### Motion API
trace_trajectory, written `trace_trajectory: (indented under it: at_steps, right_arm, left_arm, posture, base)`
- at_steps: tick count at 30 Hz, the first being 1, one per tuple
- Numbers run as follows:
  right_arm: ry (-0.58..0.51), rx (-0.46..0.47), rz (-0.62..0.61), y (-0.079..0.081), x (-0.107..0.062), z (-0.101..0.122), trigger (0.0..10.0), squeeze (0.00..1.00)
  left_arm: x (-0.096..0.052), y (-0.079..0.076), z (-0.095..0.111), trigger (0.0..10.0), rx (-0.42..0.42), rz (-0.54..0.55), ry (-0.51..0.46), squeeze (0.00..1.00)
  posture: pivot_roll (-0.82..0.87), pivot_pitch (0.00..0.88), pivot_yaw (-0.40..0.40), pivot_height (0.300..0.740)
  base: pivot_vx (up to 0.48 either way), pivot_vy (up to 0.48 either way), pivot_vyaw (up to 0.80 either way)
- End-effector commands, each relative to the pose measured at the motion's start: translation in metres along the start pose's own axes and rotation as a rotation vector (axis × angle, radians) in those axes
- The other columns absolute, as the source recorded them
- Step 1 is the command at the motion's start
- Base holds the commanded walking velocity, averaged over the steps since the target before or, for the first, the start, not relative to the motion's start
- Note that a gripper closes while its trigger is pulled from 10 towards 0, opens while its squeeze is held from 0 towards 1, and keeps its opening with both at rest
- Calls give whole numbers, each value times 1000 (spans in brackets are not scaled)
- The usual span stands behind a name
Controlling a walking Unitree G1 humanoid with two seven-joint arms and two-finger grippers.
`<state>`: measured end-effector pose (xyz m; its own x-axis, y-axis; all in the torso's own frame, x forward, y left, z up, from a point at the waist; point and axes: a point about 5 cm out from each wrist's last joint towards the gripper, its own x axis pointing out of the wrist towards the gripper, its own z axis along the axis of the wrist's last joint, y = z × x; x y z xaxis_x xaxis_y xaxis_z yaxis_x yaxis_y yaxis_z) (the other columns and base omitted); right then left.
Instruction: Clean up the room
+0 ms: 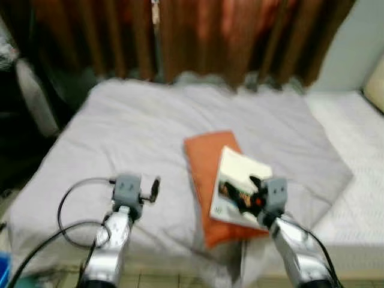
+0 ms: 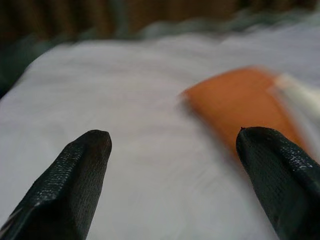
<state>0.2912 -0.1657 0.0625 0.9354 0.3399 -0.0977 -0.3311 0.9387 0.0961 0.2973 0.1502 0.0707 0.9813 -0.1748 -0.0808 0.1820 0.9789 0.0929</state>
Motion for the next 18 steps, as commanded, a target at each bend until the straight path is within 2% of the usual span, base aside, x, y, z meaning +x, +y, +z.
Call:
trace_trajectory:
  at_steps: [1,4,6,10,16,18]
  right_arm:
    - [28,10,-37,-8,-7,-7,10000,0]
    - [29,2,-41,-8,-8,-8,10000,0]
    - [18,2,-39,-8,-8,-7,10000,0]
    - [23,-6,-21,-6,-8,-8,10000,0]
    - [16,0,-20,-5,-7,-6,10000,0]
    - [15,0,-20,-5,-7,-6,10000,0]
  left_arm:
    - [0,-8,-3,10000,5,-31,13,0]
    - [0,-7,-3,10000,7,-30,14,0]
    - [0,-5,-4,10000,14,-18,27,0]
    - [1,-5,-1,10000,-7,5,1,0]
    - [0,-7,-3,10000,-13,11,7,0]
    - [-1,-7,-3,10000,-12,14,7,0]
  posture:
    - [-24,0,-28,740]
    - [-23,0,-28,740]
    - [-23,0,-28,740]
    - [-27,0,-28,740]
    - [-29,0,-27,740]
    - [-29,0,-27,740]
  base:
    - [446,0,-788]
    - [455,0,-788]
    - [0,0,-788]
    - [0,0,0]
    - [0,-439,0]
    - [246,-411,0]
